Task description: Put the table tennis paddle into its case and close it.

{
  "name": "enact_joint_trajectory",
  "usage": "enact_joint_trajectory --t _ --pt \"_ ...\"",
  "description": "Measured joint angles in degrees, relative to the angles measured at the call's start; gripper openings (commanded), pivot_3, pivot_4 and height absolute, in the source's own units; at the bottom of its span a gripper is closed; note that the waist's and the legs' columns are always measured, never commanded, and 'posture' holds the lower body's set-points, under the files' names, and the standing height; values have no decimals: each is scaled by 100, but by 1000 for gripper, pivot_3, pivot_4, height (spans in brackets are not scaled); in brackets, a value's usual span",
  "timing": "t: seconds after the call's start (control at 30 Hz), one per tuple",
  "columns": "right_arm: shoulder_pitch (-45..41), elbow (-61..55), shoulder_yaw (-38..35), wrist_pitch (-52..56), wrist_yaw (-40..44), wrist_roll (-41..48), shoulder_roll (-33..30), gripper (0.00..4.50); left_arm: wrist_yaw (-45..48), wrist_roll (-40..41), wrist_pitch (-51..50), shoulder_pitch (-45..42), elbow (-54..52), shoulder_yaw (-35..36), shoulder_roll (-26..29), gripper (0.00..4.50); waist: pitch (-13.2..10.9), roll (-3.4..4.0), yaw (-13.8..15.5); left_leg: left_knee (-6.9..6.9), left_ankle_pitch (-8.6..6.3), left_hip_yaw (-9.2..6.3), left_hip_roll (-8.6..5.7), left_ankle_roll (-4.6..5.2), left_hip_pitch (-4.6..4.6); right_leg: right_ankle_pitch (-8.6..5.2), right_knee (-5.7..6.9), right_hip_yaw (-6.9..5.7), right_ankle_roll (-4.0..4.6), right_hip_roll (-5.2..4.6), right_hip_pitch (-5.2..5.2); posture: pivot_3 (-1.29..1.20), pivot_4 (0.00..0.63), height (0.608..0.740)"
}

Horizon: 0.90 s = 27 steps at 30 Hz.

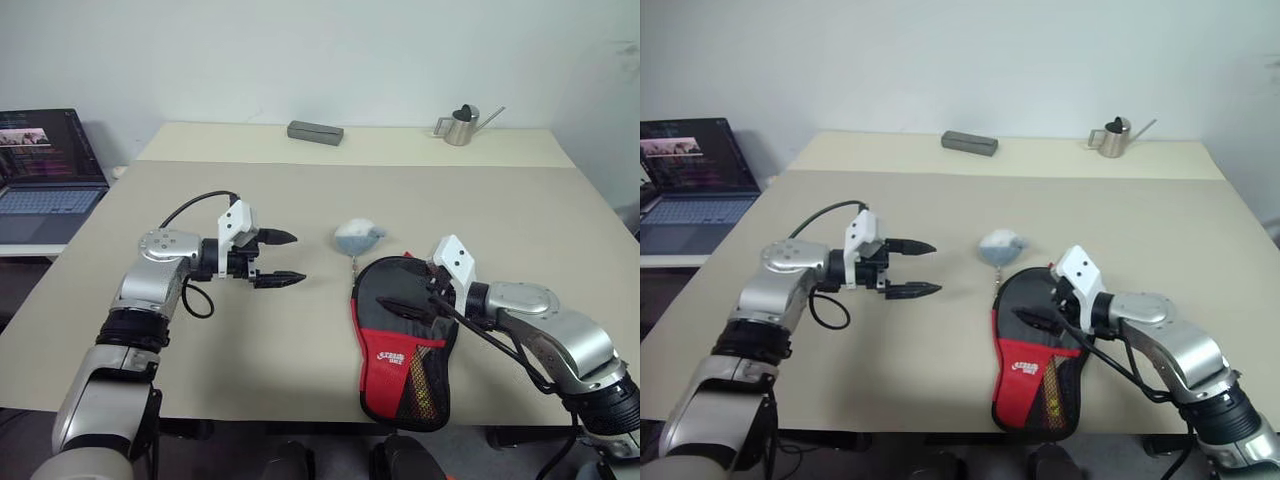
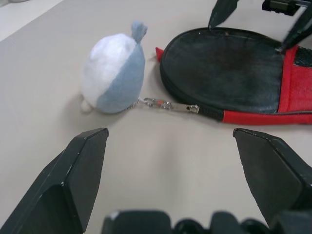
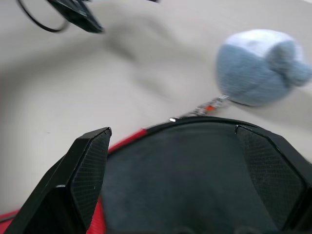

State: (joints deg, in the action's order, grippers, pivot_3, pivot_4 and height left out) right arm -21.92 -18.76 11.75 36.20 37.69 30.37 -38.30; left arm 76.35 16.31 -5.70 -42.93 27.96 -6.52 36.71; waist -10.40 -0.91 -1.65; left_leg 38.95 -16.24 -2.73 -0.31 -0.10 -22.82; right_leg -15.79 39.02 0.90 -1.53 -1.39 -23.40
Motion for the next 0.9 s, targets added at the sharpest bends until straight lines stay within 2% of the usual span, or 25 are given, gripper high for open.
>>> enact_joint_trajectory --t 0.4,0.63,0.9 --pt "-334 1108 149 16 212 -630 727 4468 -133 -402 111 -614 608 -29 -400 4500 0 0 -17 0 0 2 0 -1 1 0 2 -3 0 2 -2 0 150 740" --pt "-342 1635 361 -465 526 -1182 771 4468 -226 -599 184 -812 901 -32 -470 4500 2 -2 -4 2 1 3 -3 -1 6 1 4 -3 0 0 2 0 150 740" --pt "-329 1756 455 -778 568 -1635 892 4468 -562 -965 664 -1324 1725 -45 -710 4500 12 -12 -7 3 1 4 -3 -1 28 1 10 -3 0 1 20 0 150 740"
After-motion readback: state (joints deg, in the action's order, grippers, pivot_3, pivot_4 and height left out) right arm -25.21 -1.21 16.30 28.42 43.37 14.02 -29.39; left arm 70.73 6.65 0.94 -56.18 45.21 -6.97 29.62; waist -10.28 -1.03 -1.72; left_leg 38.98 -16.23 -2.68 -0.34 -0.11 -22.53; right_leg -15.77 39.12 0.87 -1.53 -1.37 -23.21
